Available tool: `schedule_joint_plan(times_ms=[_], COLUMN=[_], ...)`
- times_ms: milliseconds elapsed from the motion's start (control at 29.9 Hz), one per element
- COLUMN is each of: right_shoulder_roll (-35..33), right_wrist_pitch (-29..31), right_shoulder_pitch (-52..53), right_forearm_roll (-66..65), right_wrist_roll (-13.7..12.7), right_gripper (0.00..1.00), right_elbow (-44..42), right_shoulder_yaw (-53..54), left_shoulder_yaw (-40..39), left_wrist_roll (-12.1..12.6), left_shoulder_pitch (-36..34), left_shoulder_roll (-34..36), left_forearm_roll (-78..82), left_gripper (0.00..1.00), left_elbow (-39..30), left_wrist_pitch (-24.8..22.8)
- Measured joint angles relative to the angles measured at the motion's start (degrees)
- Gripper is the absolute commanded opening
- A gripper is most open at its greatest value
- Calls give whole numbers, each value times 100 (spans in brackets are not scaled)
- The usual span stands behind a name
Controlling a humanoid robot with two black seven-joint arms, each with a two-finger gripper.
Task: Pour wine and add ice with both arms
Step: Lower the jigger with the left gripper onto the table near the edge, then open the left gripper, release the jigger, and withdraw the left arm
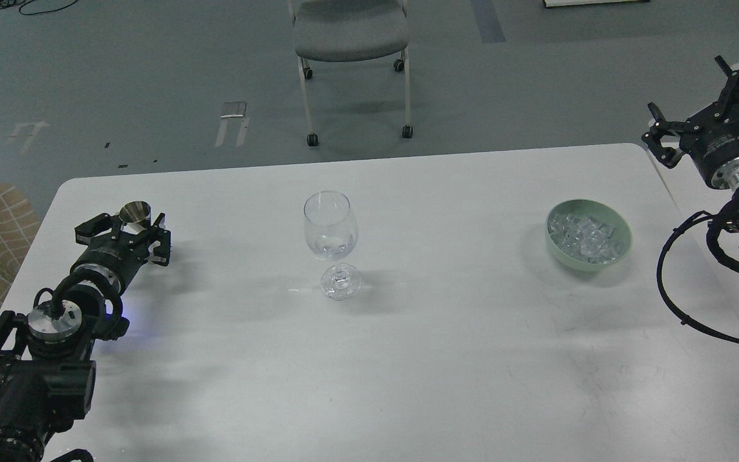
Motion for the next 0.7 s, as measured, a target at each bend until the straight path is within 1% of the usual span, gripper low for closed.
schedule_joint_plan(times_ms=[33,201,268,301,569,702], right_shoulder_roll=[-5,-17,-18,-18,-19,-18], right_wrist_pitch=[0,0,0,0,0,0], right_shoulder_pitch=[0,-2,-12,-14,-4,-6], right_forearm_roll=[0,0,0,0,0,0], right_wrist_roll=[0,0,0,0,0,0], right_gripper=[100,100,100,100,100,100], right_elbow=[0,1,4,5,5,-9], right_shoulder_yaw=[-4,-8,-9,-9,-9,-9], left_shoulder_yaw=[0,-16,-15,-10,0,-9], left_wrist_roll=[0,0,0,5,19,31], left_shoulder_pitch=[0,-18,-27,-32,-34,3], left_shoulder_roll=[0,58,77,82,97,164], left_forearm_roll=[0,0,0,0,0,0], left_gripper=[68,79,80,83,88,91], left_elbow=[0,-72,-88,-90,-187,-529], left_wrist_pitch=[0,-3,-7,-6,1,151])
